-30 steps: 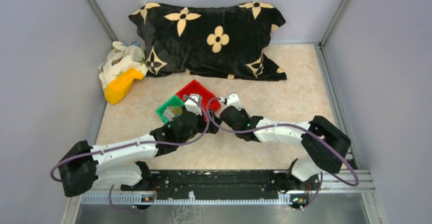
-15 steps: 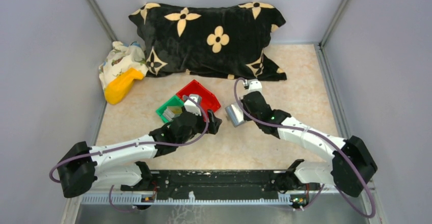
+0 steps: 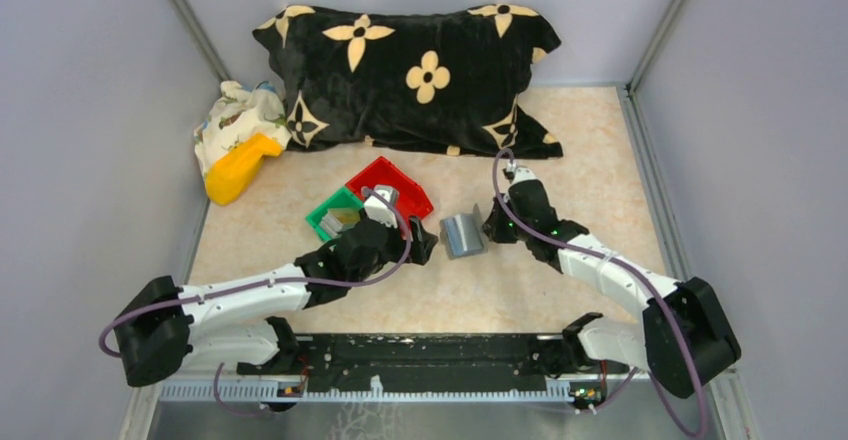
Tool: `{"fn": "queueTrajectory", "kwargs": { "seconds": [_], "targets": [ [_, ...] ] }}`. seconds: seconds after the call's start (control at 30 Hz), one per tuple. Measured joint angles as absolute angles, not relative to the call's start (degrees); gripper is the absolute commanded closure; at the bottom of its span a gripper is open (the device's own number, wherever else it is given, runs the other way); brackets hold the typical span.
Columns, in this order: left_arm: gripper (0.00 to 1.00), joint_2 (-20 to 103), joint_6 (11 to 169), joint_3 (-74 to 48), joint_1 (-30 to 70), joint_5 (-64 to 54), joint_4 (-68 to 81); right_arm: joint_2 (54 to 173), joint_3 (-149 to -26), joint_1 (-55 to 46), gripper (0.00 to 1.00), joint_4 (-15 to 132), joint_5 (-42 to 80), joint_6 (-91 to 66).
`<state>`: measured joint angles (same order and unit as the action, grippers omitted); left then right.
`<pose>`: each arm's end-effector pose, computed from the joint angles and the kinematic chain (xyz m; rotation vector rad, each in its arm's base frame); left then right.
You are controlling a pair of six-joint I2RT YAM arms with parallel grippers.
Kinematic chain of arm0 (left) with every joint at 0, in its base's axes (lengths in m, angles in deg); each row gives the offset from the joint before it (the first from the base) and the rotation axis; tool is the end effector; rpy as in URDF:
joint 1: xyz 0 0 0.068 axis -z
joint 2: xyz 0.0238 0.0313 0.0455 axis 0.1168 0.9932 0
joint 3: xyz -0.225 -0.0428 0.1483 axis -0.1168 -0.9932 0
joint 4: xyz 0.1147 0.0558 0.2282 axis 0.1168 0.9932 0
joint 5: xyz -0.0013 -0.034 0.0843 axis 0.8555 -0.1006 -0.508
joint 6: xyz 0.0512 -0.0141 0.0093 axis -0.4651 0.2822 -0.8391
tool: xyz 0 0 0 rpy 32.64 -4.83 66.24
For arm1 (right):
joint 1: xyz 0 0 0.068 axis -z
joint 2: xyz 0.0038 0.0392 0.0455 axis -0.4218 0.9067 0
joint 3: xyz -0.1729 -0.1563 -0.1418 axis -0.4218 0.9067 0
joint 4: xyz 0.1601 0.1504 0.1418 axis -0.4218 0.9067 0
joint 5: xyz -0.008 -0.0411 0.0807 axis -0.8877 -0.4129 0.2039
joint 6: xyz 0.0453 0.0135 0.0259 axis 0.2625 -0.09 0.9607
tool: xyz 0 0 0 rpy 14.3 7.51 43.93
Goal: Take the credit cards out of the card holder
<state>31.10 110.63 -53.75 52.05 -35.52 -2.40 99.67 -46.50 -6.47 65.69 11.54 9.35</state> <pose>0.1386 -0.2023 0.2251 0.1932 1.9905 -0.6651 0.2040 0.1250 0.2036 -0.0632 2.3414 0.5459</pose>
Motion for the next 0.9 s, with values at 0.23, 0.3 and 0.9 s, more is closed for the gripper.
{"fn": "queueTrajectory", "kwargs": {
  "seconds": [0.23,0.3,0.9],
  "targets": [
    [0.00,33.8,110.0,-53.7,52.1,-34.5,-3.3,97.6,-41.3,1.6,1.00,60.0,20.9,13.6],
    [0.00,34.8,109.8,-53.4,52.1,-34.0,-3.5,97.4,-40.8,2.7,1.00,59.5,22.4,14.2],
    [0.00,43.7,107.7,-44.8,52.1,-29.3,-7.3,94.5,-37.0,8.3,1.00,61.3,23.9,14.9]
  ]
}}
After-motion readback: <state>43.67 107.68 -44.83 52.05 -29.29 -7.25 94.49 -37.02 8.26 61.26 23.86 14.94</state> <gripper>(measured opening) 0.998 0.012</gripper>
